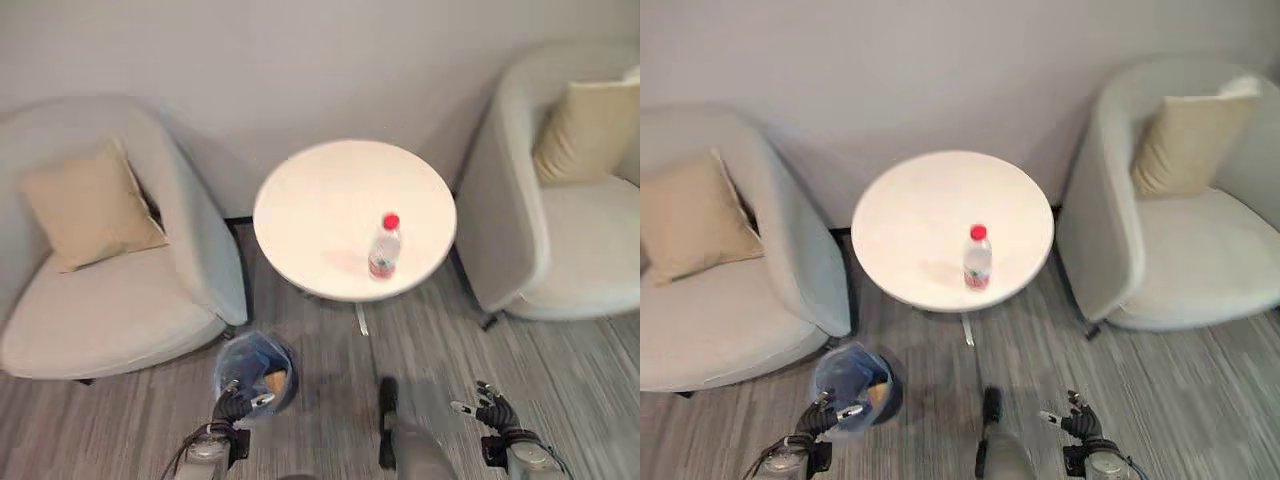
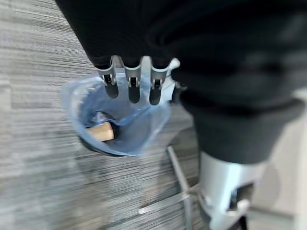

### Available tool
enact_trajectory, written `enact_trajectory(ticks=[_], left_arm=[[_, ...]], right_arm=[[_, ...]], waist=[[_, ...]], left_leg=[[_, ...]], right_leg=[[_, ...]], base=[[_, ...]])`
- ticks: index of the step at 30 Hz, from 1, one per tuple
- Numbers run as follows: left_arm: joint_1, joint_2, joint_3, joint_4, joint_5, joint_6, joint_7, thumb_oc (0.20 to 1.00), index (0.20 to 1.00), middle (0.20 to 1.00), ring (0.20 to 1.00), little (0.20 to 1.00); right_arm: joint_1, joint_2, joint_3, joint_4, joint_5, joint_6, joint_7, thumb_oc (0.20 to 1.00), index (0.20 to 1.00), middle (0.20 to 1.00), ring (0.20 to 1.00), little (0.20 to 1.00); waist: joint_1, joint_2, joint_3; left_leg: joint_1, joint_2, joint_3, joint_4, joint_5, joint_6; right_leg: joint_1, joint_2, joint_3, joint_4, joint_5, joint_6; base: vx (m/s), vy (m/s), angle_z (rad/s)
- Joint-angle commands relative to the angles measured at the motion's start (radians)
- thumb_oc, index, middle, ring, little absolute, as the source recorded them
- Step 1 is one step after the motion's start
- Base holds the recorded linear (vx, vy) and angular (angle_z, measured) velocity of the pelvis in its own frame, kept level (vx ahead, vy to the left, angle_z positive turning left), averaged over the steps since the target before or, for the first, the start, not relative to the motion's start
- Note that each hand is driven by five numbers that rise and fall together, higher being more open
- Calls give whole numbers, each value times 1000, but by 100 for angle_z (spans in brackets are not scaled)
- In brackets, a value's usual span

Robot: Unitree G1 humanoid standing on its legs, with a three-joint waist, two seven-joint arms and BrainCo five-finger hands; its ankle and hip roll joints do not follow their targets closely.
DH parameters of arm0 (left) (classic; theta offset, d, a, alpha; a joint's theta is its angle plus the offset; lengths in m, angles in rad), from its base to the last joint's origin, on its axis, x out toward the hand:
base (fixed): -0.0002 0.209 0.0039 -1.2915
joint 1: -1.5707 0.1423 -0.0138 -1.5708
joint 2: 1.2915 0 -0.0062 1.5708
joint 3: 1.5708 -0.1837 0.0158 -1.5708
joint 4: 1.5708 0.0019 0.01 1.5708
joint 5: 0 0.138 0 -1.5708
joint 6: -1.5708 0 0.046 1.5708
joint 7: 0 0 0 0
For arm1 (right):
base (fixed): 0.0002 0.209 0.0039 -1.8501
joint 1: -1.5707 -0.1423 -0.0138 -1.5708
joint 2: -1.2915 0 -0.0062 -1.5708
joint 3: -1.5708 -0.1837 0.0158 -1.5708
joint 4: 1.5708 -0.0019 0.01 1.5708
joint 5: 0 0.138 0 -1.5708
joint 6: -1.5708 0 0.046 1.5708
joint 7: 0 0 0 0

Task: Gather garbage on tea table into small bin, then transfer packed bag to large trash can.

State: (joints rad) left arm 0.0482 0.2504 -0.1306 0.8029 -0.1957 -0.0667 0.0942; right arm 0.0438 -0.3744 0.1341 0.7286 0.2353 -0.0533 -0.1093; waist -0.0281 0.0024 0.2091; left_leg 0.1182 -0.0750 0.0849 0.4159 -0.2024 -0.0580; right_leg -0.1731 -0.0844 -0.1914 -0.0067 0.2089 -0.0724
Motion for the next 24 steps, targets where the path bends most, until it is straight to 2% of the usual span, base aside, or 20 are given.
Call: enact_trajectory(ticks=[1,2,4,6,7,16,24], left_arm=[[-14,67,-15,-38,-15,-19,-4,1000,1000,1000,1000,1000],[-25,65,-23,-29,-23,-16,-5,1000,1000,1000,1000,1000],[-45,68,-40,-17,-15,-7,1,1000,1000,1000,1000,1000],[-41,71,-41,-18,-11,-10,-2,1000,1000,1000,1000,1000],[-38,71,-39,-18,-10,-10,-2,1000,1000,1000,1000,1000],[-8,82,-14,4,5,-2,-11,1000,1000,1000,1000,1000],[22,75,2,-30,37,-8,-17,1000,1000,1000,1000,1000]], right_arm=[[-39,-29,-10,-33,4,-37,-9,1000,1000,1000,1000,1000],[-42,-33,-12,-23,8,-32,-12,1000,1000,1000,1000,1000],[-49,-36,-13,6,16,-30,-23,1000,1000,1000,1000,1000],[-49,-32,-14,19,14,-28,-22,1000,1000,1000,1000,1000],[-49,-28,-9,22,4,-27,-19,1000,1000,1000,1000,1000],[-30,-31,-17,-42,-42,-22,-15,1000,1000,1000,1000,1000],[11,-133,8,-297,-250,-37,8,1000,1000,1000,1000,1000]], waist=[[-16,-19,13],[-15,-20,17],[0,-38,22],[-2,-36,18],[1,-38,18],[1,-41,-18],[-7,-37,-33]], left_leg=[[-85,131,-14,-115,103,-32],[-105,140,-15,-111,119,-29],[-204,130,4,-192,100,-14],[-179,134,16,-236,106,-23],[-174,123,10,-242,108,-22],[-75,105,42,-348,99,1],[-16,111,56,-384,97,1]], right_leg=[[42,2,-8,113,-249,142],[62,13,-7,110,-272,130],[94,4,-23,95,-298,133],[100,10,-23,106,-310,136],[105,11,-18,113,-304,138],[149,10,9,93,-288,155],[184,14,13,63,-289,162]], base=[[260,-231,22],[198,-142,-11],[183,-64,-12],[95,36,20],[84,80,-12],[72,52,-7],[-3,-4,-1]])
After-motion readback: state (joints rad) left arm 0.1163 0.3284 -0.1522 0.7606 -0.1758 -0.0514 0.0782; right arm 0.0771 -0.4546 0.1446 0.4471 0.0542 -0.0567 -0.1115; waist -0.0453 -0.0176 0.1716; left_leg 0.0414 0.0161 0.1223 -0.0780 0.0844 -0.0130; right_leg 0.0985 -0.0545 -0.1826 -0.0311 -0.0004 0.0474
